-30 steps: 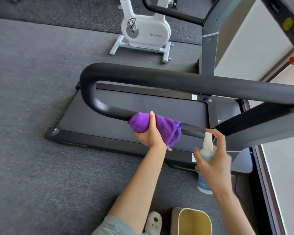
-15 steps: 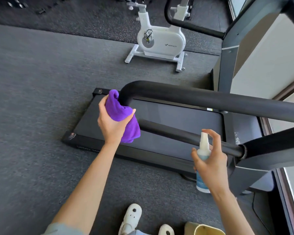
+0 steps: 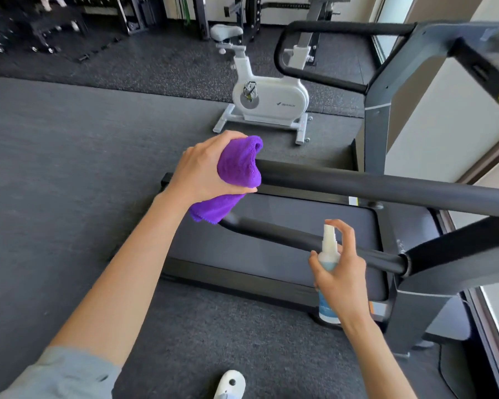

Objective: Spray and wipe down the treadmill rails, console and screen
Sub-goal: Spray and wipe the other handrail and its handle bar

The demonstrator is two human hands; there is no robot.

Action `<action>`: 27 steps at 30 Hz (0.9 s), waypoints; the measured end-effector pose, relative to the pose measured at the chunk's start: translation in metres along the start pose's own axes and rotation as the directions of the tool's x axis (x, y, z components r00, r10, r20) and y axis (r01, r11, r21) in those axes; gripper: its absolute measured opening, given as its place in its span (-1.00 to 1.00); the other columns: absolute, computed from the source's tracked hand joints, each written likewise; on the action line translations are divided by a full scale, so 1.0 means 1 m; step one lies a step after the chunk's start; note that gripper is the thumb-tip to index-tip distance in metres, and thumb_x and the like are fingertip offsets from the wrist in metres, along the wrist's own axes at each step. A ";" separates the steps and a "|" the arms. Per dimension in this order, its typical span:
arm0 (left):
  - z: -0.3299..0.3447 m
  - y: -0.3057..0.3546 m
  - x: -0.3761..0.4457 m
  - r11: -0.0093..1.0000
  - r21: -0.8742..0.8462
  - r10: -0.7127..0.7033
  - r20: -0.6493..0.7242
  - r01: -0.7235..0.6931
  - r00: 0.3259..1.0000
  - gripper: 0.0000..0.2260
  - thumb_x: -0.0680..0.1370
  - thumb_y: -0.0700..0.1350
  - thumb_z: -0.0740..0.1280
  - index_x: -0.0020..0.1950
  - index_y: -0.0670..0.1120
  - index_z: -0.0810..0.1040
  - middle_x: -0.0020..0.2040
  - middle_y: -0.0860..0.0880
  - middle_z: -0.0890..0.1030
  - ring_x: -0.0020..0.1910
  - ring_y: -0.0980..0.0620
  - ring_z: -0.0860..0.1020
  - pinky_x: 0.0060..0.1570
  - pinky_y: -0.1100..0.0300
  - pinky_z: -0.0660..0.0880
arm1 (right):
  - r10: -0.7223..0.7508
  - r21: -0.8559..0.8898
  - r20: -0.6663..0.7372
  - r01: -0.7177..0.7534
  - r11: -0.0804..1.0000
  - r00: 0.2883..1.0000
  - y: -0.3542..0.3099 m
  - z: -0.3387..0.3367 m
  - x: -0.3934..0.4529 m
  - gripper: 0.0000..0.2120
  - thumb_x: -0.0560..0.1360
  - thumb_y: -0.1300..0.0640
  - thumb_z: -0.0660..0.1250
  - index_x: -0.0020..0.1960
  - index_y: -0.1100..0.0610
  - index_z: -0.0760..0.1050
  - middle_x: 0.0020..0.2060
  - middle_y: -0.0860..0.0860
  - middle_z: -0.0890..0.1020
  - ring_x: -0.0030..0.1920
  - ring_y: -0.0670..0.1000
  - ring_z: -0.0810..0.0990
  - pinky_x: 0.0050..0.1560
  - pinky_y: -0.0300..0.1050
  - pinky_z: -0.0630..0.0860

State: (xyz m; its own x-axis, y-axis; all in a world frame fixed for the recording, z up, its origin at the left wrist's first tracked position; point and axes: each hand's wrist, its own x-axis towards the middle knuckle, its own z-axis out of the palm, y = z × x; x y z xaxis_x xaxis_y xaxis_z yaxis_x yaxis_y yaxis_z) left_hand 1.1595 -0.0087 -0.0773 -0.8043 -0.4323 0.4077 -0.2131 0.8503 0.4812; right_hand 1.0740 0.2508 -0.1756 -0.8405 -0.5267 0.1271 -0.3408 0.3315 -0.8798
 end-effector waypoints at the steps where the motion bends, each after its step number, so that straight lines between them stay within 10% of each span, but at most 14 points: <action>1: -0.004 0.004 0.005 0.999 0.037 0.024 0.047 -0.025 0.999 -0.27 0.11 0.37 0.47 0.22 0.22 0.40 0.06 0.33 0.52 0.06 0.12 0.54 0.04 0.10 0.44 | 0.000 0.004 -0.002 0.000 1.000 1.000 -0.001 -0.001 0.000 -0.47 0.49 0.31 0.36 0.23 -0.20 0.30 -0.24 -0.03 0.54 -0.41 0.23 0.51 -0.27 0.22 0.57; 14: 0.009 0.071 0.074 0.936 0.273 0.027 0.577 -0.224 0.816 -0.29 0.04 0.57 0.36 0.06 0.25 0.43 -0.16 0.16 0.55 -0.16 0.08 0.51 -0.21 0.14 0.36 | 0.040 0.042 -0.096 -0.036 0.998 0.995 0.008 -0.025 -0.009 -0.48 0.49 0.30 0.35 0.22 -0.23 0.31 -0.30 0.01 0.52 -0.44 0.25 0.51 -0.32 0.19 0.57; 27: 0.081 0.168 0.106 0.947 0.132 0.114 0.716 -0.294 0.689 -0.47 0.12 0.52 0.41 -0.23 0.15 0.38 -0.22 0.16 0.53 -0.23 0.13 0.51 -0.32 0.16 0.35 | 0.136 0.074 -0.177 -0.125 0.989 0.975 0.039 -0.059 -0.023 -0.48 0.48 0.28 0.33 0.18 -0.30 0.32 -0.37 0.19 0.51 -0.46 0.26 0.48 -0.41 0.23 0.54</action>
State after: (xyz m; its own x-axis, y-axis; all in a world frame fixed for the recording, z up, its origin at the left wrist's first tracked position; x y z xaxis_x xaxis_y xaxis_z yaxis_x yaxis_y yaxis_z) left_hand 0.9933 0.1124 -0.0157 -0.9754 0.0142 -0.2198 -0.0384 0.9717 0.2330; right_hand 1.0548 0.3217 -0.1858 -0.9404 -0.3292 0.0852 -0.2009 0.3358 -0.9203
